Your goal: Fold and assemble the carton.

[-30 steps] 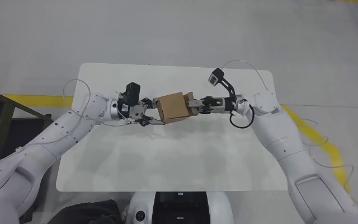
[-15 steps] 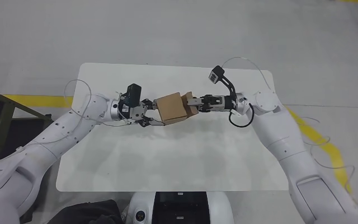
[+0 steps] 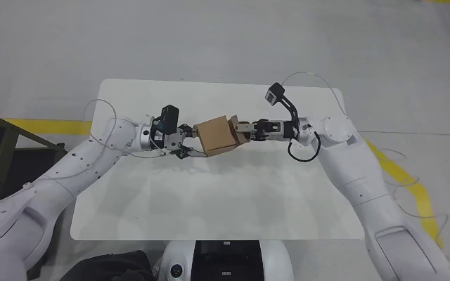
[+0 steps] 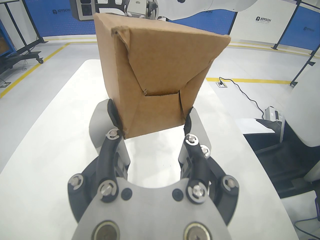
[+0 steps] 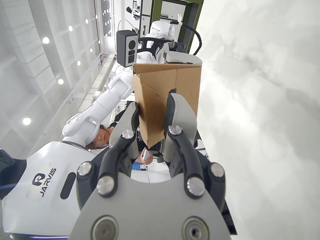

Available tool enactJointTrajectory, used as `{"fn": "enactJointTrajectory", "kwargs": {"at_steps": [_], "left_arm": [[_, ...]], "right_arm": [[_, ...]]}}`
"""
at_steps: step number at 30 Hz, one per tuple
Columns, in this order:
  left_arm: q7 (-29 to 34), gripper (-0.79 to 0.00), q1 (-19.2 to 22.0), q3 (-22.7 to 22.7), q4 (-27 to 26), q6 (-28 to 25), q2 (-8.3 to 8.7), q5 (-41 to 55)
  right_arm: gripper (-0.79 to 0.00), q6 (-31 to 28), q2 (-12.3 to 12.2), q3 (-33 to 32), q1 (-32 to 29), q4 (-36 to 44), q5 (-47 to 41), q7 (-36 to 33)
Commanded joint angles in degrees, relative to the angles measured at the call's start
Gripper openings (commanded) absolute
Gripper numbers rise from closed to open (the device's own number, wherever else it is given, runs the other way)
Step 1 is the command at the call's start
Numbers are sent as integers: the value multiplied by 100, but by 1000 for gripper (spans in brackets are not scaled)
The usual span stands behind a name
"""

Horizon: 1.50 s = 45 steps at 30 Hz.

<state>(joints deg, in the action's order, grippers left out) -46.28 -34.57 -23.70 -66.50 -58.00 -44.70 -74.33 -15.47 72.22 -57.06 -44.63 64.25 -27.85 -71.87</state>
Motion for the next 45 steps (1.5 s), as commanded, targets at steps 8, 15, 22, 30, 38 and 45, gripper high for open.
{"fn": "enactJointTrajectory", "kwargs": {"at_steps": [8, 15, 22, 30, 38, 45], "left_arm": [[0, -785, 43, 53, 52, 0, -38, -30], [0, -785, 44, 53, 17, 0, -34, -2], [0, -785, 26, 28, -28, 0, -21, 76], [0, -785, -10, -3, -64, 0, -4, 110], [0, -785, 6, 124, 61, 0, -61, 131], [0, -785, 50, 161, 147, 0, -92, 236]], "right_arm": [[-640, 136, -29, -34, -49, 114, 108, 66], [-674, 123, -21, -40, -12, 13, 65, 142], [-733, 12, -14, -68, -21, -109, -98, 90], [-785, 10, 2, -5, -2, -154, -109, 7], [-785, -99, 65, 145, 68, -368, -149, 17], [-446, -230, -48, -191, -28, -380, 80, 235]]}}
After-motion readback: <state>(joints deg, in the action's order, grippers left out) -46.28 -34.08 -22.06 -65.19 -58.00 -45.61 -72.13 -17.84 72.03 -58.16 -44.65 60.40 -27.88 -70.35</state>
